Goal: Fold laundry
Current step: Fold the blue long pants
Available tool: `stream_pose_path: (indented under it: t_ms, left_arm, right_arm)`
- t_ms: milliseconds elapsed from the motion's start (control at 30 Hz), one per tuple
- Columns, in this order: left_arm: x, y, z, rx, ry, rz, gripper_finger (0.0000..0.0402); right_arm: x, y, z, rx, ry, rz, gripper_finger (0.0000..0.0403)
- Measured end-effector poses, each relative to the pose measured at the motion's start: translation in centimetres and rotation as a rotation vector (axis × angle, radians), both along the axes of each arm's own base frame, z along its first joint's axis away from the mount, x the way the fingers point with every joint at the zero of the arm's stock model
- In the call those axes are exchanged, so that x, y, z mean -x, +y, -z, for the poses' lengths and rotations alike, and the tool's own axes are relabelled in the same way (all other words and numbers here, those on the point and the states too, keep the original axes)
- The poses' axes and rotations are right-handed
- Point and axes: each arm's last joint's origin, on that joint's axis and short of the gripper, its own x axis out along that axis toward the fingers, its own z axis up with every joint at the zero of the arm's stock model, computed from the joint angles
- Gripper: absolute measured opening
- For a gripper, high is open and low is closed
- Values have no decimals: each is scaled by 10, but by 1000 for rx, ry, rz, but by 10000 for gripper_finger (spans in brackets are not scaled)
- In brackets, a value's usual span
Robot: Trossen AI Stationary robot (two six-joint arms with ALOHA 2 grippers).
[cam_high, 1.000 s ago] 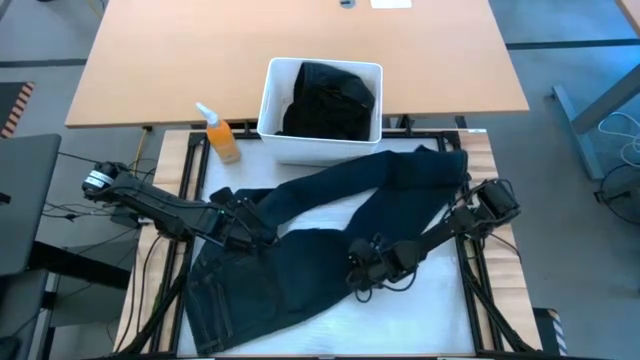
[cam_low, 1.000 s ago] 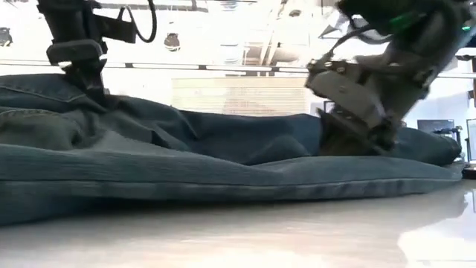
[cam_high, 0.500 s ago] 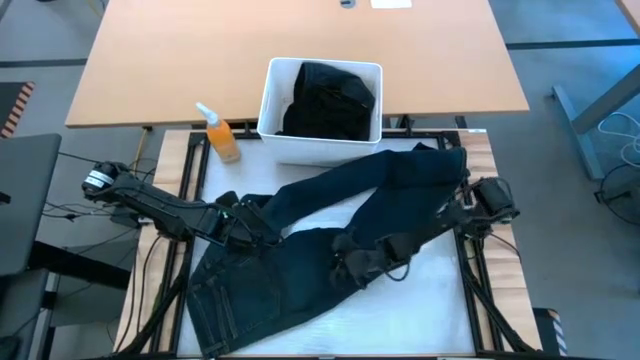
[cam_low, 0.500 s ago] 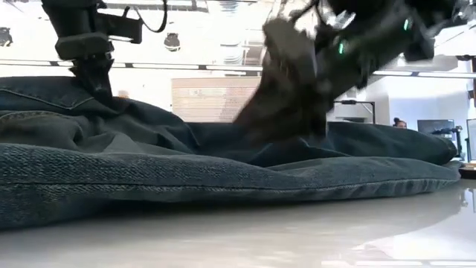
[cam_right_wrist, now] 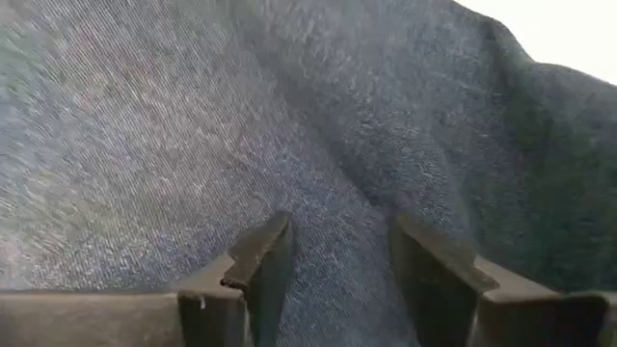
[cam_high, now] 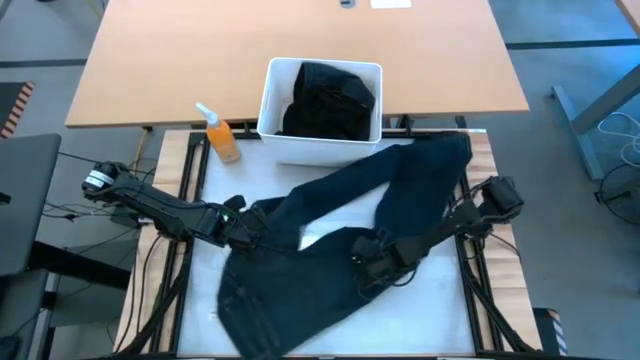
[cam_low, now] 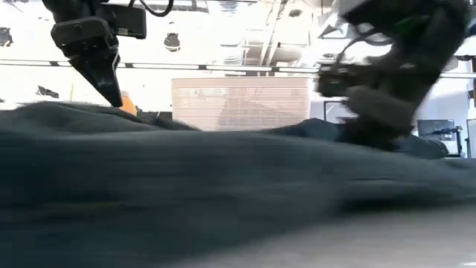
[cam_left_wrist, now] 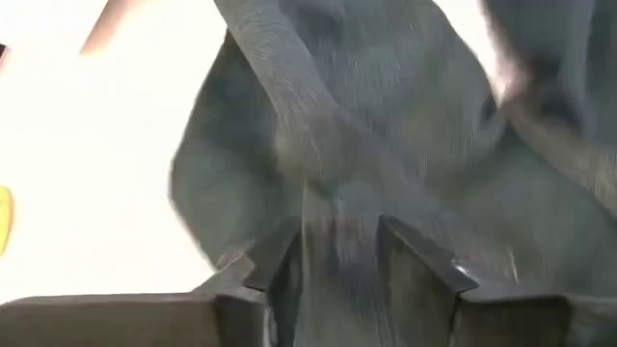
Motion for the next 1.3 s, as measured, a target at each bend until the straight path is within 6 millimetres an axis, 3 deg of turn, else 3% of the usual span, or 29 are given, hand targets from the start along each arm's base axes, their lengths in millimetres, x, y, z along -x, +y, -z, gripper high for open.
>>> stream_pose_path:
  t_ms: [300, 533, 767, 933, 1067, 1300]
  left_arm:
    - [10, -18, -2, 48, 3, 51, 145]
    - [38, -65, 15, 236, 54, 196, 146]
    - [70, -92, 12, 287, -51, 33, 146]
    - [81, -103, 36, 416, -129, -56, 150]
    - [83, -100, 56, 443, -193, -92, 171]
    - [80, -88, 76, 487, -257, -189, 242]
  right_arm:
    - [46, 3, -50, 58, 36, -36, 165]
    - [25, 28, -74, 16, -322, -185, 151]
    - [-8, 32, -66, -54, -441, -314, 148]
    - [-24, 33, -49, -108, -456, -336, 148]
    - [-34, 34, -40, -150, -481, -372, 148]
    - [-38, 36, -36, -202, -494, -400, 148]
